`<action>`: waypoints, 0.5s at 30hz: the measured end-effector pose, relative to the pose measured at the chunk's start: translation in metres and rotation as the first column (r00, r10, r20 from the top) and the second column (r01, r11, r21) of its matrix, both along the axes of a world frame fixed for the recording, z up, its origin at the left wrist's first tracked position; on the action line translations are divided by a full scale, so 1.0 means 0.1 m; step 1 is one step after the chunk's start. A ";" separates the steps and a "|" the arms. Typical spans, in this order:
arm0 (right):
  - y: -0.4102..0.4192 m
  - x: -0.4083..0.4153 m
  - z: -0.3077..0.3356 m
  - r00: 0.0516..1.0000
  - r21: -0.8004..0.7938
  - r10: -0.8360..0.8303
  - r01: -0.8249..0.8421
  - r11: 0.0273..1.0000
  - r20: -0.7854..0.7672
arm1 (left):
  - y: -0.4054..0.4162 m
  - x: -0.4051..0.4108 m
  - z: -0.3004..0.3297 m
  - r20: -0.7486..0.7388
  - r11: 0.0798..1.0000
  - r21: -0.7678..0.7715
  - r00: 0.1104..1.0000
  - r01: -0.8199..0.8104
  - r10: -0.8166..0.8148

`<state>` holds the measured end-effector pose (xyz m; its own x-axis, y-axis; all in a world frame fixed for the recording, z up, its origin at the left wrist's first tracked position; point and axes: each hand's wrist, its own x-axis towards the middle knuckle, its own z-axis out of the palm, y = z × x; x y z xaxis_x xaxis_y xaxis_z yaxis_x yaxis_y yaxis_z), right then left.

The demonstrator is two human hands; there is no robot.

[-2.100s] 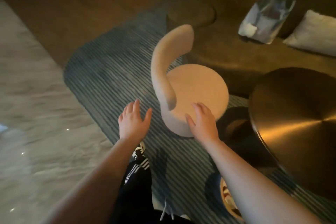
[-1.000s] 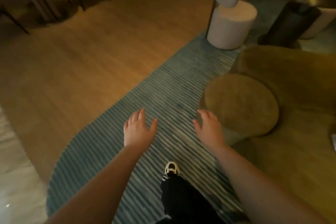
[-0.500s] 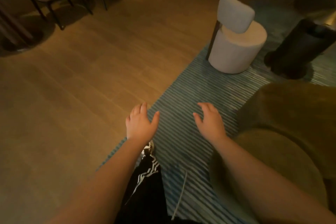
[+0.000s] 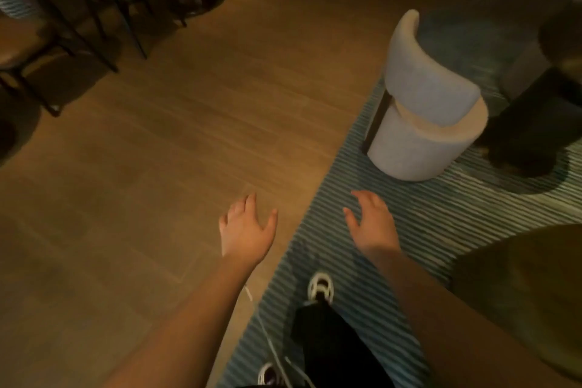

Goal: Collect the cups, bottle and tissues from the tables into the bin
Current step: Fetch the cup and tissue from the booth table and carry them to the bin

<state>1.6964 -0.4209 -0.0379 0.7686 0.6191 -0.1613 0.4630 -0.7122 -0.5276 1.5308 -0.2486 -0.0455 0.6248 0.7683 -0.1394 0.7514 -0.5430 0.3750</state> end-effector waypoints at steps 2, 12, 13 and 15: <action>0.38 0.51 -0.06 1.000 0.040 -0.018 0.017 0.999 0.021 | 0.40 0.58 -0.06 0.011 1.000 -0.003 1.000 0.023 -0.022; 2.42 3.86 -0.04 0.995 0.002 0.003 -0.004 1.000 0.101 | 2.37 3.95 0.02 -0.017 0.997 0.038 0.997 0.073 -0.073; 2.58 4.15 0.01 0.995 0.004 -0.016 0.015 1.000 0.103 | 2.54 4.24 0.06 -0.024 0.996 0.036 0.997 0.080 -0.079; 2.88 4.68 0.07 0.993 0.015 -0.050 0.049 0.999 0.105 | 2.85 4.80 0.12 -0.034 0.995 0.029 0.995 0.097 -0.097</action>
<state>2.1644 -0.1333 -0.0305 0.8108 0.5811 -0.0704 0.4807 -0.7296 -0.4865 2.0106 0.0368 -0.0337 0.6921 0.7084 -0.1381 0.7060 -0.6246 0.3338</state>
